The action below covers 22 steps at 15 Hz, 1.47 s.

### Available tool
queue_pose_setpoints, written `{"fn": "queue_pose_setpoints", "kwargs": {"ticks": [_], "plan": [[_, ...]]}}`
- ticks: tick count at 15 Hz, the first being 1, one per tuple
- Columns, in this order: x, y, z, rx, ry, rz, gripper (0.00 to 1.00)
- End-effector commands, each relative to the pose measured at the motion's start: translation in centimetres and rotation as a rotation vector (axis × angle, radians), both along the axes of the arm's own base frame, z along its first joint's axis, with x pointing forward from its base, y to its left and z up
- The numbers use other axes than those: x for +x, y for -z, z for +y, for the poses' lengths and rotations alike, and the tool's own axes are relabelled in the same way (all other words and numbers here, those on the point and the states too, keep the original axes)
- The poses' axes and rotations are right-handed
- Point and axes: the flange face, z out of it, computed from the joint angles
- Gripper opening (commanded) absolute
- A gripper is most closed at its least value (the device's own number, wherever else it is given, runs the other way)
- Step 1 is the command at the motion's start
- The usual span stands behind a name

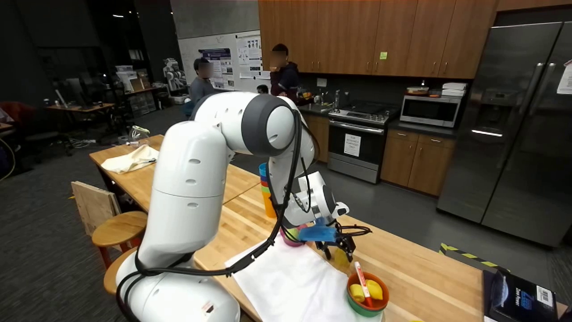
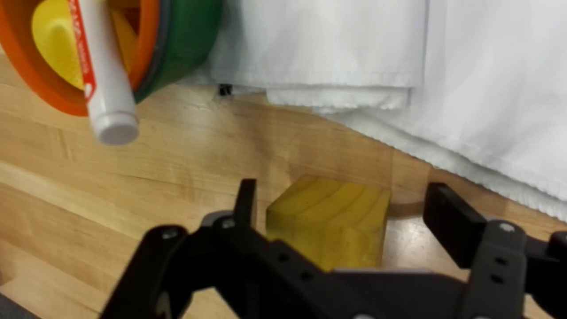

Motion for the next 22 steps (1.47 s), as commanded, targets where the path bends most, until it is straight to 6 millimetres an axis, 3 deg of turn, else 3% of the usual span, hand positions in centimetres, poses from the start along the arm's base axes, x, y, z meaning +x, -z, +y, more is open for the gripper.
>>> {"fn": "queue_pose_setpoints", "kwargs": {"ticks": [1,8,14,15,18,22], "plan": [[1.0,-1.4,1.4,-0.018,-0.019,-0.024,1.00],[3.8,-6.4,3.6,-0.059,0.061,-0.102,1.00],[2.3,-12.8,3.3,-0.078,0.204,-0.113,1.00],[3.7,-10.3,3.4,-0.083,0.168,-0.092,1.00],[3.2,-12.6,3.2,-0.085,0.182,-0.115,1.00],[2.8,-12.4,3.2,-0.085,0.186,-0.110,1.00]]}}
